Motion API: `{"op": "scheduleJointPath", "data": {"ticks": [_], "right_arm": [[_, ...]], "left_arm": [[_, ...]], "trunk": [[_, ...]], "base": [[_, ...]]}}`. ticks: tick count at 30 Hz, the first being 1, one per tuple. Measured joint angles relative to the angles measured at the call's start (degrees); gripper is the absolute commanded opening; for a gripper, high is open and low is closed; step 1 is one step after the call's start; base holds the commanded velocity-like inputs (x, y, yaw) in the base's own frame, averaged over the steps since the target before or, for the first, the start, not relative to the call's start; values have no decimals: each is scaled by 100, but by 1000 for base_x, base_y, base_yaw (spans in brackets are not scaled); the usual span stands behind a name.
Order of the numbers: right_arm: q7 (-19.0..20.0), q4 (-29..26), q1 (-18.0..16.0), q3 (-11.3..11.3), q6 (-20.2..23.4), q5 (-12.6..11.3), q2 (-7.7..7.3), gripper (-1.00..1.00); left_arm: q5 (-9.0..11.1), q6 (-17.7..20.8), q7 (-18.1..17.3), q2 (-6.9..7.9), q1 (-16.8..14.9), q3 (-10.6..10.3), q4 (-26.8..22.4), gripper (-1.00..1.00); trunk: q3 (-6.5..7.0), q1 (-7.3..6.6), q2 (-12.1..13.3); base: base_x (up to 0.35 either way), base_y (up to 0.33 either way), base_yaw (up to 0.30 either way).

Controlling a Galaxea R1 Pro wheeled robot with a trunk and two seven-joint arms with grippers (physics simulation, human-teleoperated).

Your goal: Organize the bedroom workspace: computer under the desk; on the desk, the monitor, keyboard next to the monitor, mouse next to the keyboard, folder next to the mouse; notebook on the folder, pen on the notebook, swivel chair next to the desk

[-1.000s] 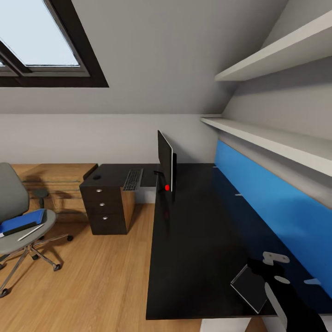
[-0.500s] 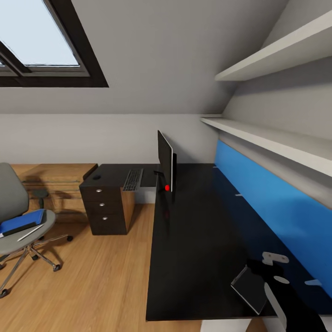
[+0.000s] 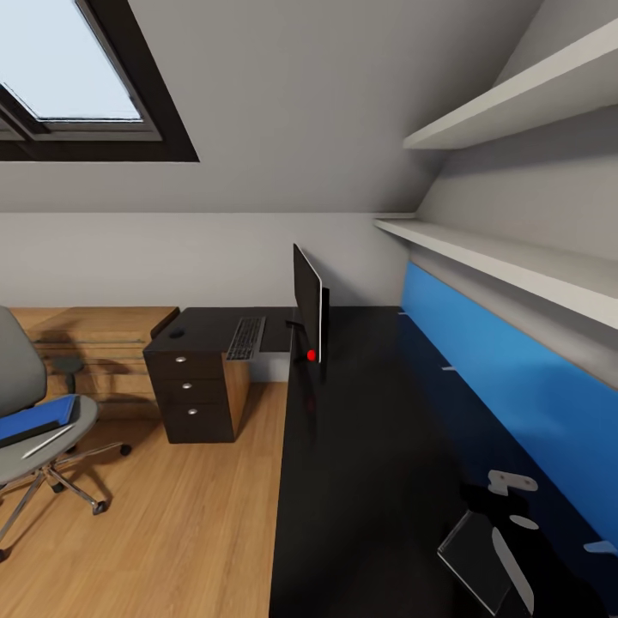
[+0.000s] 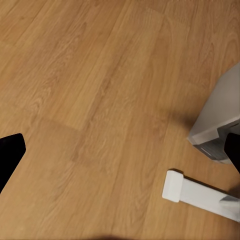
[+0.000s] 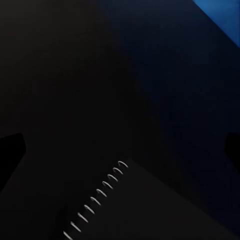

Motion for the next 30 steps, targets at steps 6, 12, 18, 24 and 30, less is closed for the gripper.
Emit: {"op": "scheduleJointPath", "data": {"ticks": [6, 12, 18, 24, 30], "right_arm": [[0, 3, 0, 0, -1, 0, 0, 100], [0, 7, -5, 0, 2, 0, 0, 100], [0, 8, -12, 0, 6, 0, 0, 100], [0, 8, -16, 0, 4, 0, 0, 100], [0, 8, -17, 0, 7, 0, 0, 100]], "left_arm": [[0, 0, 0, 0, 0, 0, 0, 100], [-10, -23, -5, 0, 0, 0, -5, 100], [-23, -38, 3, -7, 0, 4, -8, 100], [-11, -38, 19, -8, 0, 16, -8, 100], [2, -39, 23, -9, 0, 23, -8, 100]], "trunk": [[0, 0, 0], [0, 0, 0], [0, 0, 0], [-71, 87, -159], [-179, 219, -400]], "base": [[10, 0, 0], [2, 0, 0], [0, 0, 0], [0, 0, 0], [0, 0, 0]]}}
